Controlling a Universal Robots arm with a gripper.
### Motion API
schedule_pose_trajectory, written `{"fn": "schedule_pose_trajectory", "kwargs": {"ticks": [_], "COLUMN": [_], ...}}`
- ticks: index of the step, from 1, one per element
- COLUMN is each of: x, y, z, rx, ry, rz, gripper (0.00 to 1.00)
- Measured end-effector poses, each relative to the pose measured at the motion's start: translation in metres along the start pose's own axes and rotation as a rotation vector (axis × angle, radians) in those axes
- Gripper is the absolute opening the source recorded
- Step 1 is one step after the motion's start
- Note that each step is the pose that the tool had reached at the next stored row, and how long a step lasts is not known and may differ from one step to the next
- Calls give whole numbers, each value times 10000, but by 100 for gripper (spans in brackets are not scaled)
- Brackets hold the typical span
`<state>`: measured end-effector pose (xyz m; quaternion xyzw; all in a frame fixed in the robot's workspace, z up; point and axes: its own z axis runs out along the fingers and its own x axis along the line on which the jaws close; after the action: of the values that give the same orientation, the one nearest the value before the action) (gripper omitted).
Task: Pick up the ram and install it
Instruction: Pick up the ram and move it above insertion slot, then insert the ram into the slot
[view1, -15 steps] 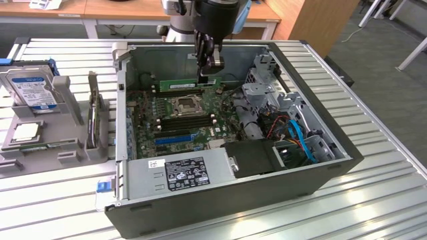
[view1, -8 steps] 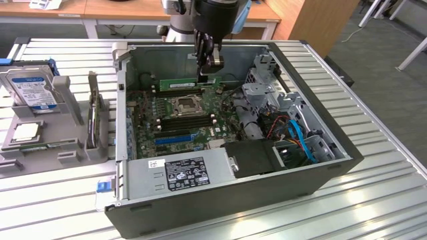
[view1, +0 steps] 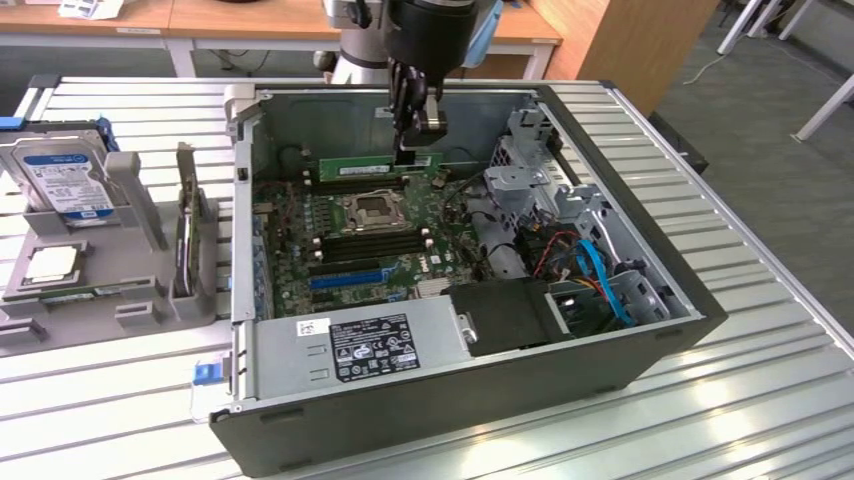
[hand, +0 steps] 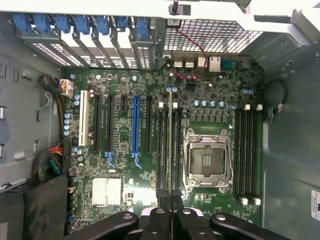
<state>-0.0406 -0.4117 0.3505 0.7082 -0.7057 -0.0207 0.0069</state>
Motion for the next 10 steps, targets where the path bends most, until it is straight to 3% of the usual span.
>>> {"fn": "schedule_pose_trajectory", "kwargs": {"ticks": [10], "x": [0], "y": [0], "z": [0], "rx": [1], "ry": [-1], "rz": [22], "gripper": [12]}}
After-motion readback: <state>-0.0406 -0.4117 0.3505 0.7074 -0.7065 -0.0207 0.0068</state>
